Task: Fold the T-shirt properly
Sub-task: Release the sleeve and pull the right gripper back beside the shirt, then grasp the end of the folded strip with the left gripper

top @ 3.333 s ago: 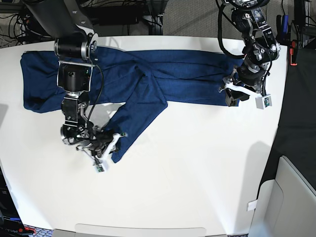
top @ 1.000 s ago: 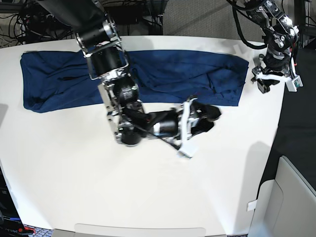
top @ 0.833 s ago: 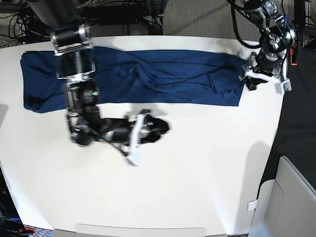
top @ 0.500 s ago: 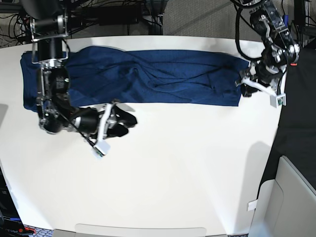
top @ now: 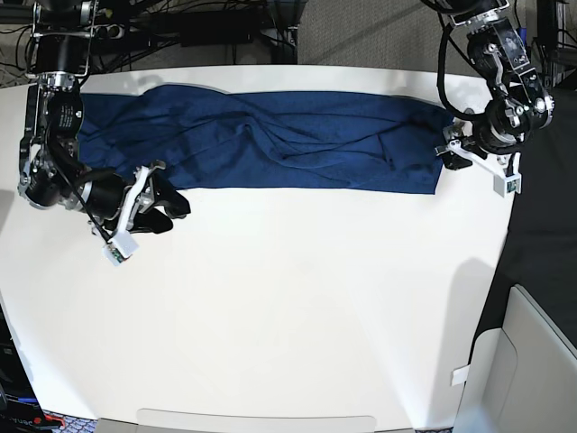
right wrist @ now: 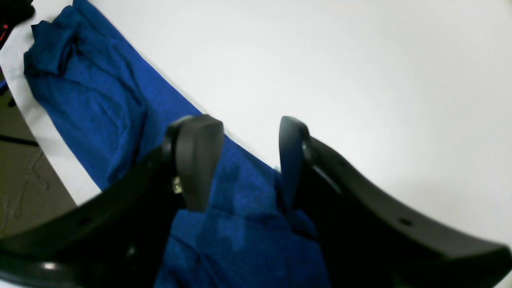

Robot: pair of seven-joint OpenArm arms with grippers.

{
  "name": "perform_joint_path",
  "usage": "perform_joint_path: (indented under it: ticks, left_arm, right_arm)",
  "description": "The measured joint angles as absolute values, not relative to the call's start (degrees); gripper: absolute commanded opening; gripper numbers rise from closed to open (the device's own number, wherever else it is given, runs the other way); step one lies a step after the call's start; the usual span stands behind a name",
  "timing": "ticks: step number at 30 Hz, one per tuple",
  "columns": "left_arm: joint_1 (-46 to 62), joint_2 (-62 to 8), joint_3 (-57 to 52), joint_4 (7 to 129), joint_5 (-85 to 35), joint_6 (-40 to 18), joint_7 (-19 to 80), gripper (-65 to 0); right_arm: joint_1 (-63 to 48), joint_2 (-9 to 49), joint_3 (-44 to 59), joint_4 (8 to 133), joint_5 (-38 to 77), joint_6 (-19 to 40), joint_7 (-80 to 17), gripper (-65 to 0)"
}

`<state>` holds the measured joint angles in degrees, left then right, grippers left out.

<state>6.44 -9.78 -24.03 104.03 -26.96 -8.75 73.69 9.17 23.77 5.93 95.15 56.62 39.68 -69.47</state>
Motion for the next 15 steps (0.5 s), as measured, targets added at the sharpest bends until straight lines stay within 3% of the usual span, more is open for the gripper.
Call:
perform_joint_path:
  ticks: [4,15]
  left_arm:
    - [6.5,-10.6,-24.1,103.0,-26.8,-8.6,73.5,-23.4]
    - [6.7,-13.5,-24.2,93.4,-43.8,-9.1,72.9,-23.3]
  right_arm:
    - [6.8,24.4,10.0,96.6,56.8,39.7,-69.5,-37.5]
    - [5.2,24.2,11.4,97.9,56.6,39.7,-69.4,-37.5]
